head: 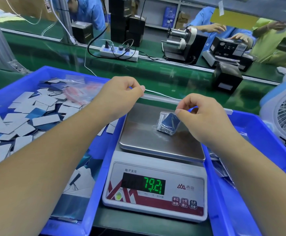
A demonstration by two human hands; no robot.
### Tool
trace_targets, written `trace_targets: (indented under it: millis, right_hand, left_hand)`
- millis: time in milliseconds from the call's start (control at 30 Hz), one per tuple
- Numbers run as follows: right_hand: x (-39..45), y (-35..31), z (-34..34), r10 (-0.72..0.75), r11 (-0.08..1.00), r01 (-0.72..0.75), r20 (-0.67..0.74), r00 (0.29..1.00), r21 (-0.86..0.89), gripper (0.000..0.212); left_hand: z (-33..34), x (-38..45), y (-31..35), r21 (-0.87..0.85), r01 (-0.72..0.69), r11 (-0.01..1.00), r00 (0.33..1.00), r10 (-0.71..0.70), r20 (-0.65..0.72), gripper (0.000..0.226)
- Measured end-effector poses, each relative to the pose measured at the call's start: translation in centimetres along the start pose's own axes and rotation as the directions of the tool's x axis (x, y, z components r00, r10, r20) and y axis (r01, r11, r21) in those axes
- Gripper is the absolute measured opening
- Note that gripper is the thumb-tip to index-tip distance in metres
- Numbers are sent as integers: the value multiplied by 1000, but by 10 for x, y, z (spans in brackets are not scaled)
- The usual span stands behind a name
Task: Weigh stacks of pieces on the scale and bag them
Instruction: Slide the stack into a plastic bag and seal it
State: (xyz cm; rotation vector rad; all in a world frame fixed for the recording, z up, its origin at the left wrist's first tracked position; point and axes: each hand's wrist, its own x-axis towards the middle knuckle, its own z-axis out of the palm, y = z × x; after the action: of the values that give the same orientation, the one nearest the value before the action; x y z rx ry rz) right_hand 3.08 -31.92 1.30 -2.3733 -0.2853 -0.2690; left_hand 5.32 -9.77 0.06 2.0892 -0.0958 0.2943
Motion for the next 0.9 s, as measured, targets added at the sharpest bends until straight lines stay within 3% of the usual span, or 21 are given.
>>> trace_targets:
  millis: [467, 600, 667, 900]
  right_hand:
    - [-3, -4, 0, -38, 999, 41, 86, 996, -32, 12]
    - [-6, -5, 0, -73, 990, 102, 257, 964, -102, 53]
    - [-7, -4, 1, -99, 965, 171, 329, 939, -198, 64]
    - [-4, -1, 7, -172, 927, 245, 261, 950, -282, 31]
  left_hand:
    - [-1, 1, -1, 11, 7, 1000, 1000, -7, 5, 24]
    - [1, 0, -1, 15, 6, 1000, 1000, -6, 26, 24]
    - [3, -2, 0, 14, -5, 1000, 999, 4, 49, 23]
    - [16, -12, 6, 66, -148, 987, 985, 141, 95, 22]
